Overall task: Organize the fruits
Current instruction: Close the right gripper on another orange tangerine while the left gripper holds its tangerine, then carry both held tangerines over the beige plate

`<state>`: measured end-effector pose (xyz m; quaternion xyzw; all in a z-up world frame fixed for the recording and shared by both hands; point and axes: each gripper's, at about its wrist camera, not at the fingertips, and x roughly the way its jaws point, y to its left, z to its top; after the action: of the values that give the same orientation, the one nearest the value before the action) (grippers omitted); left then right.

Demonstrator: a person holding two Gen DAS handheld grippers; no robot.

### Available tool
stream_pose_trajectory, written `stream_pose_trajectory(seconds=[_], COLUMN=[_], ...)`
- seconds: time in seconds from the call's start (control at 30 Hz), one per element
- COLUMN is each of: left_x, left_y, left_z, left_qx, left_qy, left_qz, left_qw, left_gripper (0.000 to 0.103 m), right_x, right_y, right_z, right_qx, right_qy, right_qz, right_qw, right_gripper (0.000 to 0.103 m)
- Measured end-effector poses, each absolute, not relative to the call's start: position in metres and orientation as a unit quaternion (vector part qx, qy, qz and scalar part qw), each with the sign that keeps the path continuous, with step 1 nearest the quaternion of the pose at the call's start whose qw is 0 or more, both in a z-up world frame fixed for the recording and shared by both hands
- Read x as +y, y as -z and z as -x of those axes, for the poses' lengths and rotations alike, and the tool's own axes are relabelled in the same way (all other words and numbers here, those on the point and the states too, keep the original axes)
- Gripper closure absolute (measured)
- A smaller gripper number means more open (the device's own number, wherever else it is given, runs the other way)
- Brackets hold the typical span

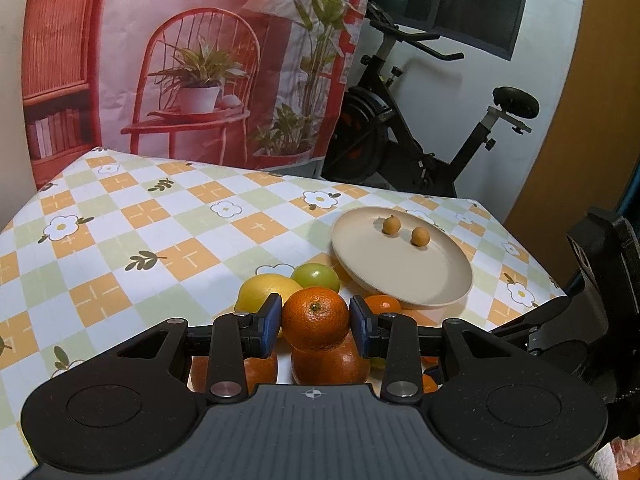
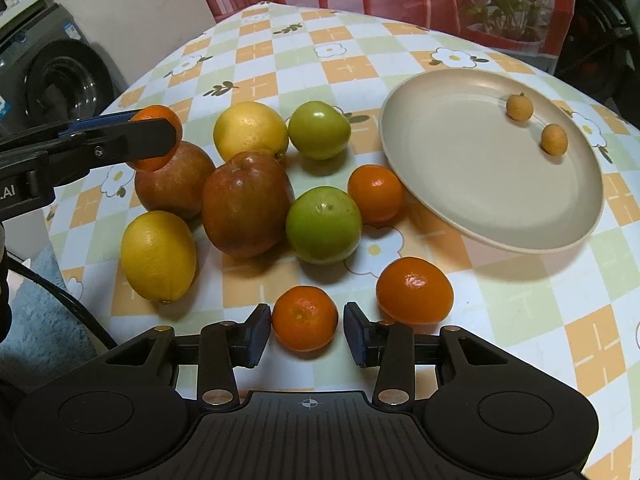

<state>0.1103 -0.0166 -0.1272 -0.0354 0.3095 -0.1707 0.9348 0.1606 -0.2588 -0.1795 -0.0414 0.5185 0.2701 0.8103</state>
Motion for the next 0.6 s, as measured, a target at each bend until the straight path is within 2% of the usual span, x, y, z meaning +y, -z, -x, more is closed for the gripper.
stream_pose_trajectory(seconds=[0.4, 0.6], left_x=[-0.017, -0.021], left_y=[0.128, 0.12], left_z=[-0.109, -0.108], left_qx=[0.311, 0.303], left_qy=[0.173, 0.179], left_qz=[0.033, 0.023], left_qw=[0.934, 0.936], left_gripper=[0.064, 0.064], right_x=[-0.258, -0.273], right_y=[0.18, 0.162], right_z=[-0.16, -0.151], right_qx=[0.516, 0.472], right_qy=[-0.268, -0.275], right_qz=[0.039, 0.008], right_qw=[0.813, 0.837], right_gripper=[0.07, 0.07])
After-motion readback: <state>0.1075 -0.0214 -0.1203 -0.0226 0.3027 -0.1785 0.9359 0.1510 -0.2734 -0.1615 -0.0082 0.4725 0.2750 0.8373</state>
